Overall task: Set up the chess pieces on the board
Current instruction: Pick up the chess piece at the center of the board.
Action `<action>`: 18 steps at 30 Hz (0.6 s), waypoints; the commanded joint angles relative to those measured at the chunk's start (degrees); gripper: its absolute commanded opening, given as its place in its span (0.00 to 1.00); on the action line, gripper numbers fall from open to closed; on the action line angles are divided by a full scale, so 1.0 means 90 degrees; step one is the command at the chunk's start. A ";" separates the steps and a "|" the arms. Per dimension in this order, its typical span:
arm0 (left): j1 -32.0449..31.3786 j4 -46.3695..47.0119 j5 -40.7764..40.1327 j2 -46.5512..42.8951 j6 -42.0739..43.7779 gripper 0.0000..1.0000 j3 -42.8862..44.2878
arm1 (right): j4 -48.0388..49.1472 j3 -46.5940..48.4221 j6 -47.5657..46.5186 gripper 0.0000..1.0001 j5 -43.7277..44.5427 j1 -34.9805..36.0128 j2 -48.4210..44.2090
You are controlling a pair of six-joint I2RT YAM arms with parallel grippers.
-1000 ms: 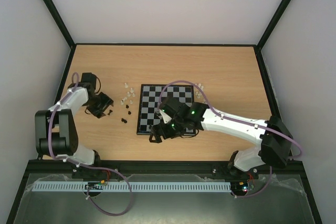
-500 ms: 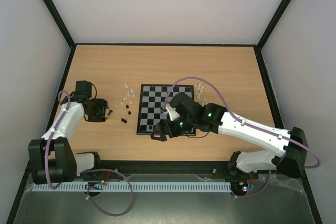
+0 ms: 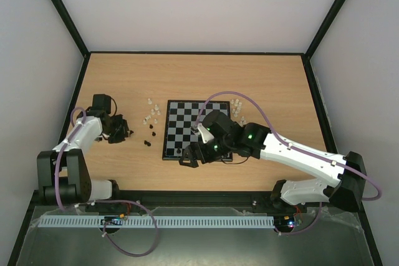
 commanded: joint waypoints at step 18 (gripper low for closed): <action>0.0004 0.0402 -0.0283 0.0200 -0.1597 0.36 -0.0574 | -0.0301 -0.0081 -0.0201 0.92 -0.0031 -0.0021 -0.0218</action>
